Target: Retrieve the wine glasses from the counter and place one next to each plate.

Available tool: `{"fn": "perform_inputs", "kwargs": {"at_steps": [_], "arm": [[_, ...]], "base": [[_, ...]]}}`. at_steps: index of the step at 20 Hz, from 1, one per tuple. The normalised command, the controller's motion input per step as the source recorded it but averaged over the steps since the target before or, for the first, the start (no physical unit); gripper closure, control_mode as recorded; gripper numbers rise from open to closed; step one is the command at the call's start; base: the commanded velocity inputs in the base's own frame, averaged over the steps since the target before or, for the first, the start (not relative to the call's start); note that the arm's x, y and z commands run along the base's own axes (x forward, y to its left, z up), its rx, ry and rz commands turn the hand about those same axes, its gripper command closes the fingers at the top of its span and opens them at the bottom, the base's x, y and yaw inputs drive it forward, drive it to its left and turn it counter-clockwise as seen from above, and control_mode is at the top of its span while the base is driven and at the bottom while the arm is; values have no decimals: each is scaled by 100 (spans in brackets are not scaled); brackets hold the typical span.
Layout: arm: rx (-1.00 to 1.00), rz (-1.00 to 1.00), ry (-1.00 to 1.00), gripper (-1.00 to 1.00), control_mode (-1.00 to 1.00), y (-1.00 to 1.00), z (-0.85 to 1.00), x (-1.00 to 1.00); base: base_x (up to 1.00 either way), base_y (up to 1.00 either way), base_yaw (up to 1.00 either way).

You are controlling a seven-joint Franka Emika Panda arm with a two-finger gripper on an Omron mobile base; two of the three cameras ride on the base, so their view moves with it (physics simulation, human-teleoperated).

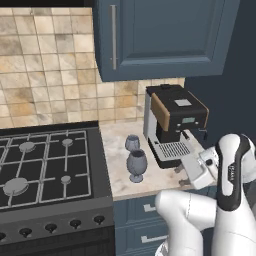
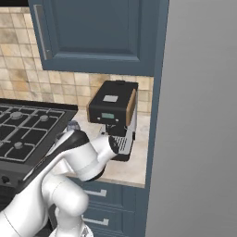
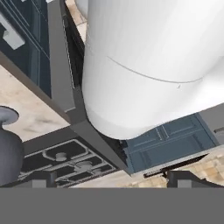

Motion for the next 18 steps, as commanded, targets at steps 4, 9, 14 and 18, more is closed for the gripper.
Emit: {"fn": "perform_inputs", "kwargs": {"at_steps": [4,9,14,18], "arm": [[0,0,-5,-100,-100,0,-15,28],[0,0,-7,-100,-100,0,-18,30],[0,4,-3,-100,-100,0,-24,24],[2,19,-4,-100,-100,0,-16,9]], "base": [[0,0,0],[0,0,0],[0,0,0],[0,0,0]]}}
